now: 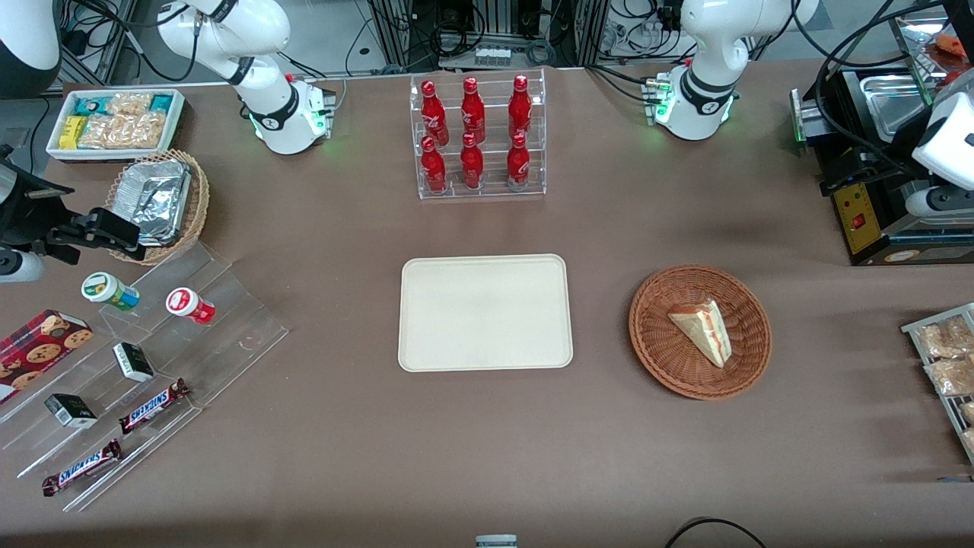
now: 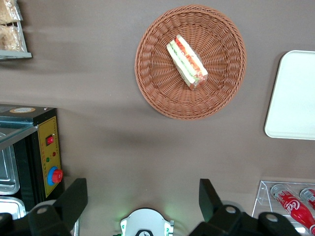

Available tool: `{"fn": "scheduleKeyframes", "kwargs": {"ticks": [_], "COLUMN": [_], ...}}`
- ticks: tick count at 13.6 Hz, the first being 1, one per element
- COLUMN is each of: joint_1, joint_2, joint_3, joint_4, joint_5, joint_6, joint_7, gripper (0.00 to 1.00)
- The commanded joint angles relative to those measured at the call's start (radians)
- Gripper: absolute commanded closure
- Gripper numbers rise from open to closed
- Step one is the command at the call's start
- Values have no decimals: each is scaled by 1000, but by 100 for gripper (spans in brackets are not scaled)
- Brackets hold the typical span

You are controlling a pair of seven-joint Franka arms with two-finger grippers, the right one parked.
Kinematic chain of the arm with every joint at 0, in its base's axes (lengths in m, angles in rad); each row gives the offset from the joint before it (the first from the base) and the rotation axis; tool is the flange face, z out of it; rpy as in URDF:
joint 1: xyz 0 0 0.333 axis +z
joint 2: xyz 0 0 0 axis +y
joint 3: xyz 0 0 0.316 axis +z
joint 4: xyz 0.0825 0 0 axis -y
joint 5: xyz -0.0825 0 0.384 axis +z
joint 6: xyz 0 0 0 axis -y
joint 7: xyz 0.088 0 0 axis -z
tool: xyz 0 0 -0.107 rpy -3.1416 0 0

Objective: Place sandwich from basket to tray
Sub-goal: 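Move the left gripper over the wrapped sandwich in the wicker basket and lower it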

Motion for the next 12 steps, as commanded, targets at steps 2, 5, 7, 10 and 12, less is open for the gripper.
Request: {"fn": "scheduleKeyframes", "kwargs": {"ticks": [2, 5, 7, 10, 12], "joint_1": [15, 10, 10, -20, -53], "joint_2": [36, 72, 114, 161, 187], "joint_3": [-11, -15, -15, -15, -15], "joint_4": [58, 49, 34, -43, -113], "joint_5": [0, 34, 34, 34, 34], "joint_6": [-32, 3, 47, 199, 318], "joint_7": [13, -3, -70, -271, -434], "gripper": [0, 0, 0, 0, 0]}}
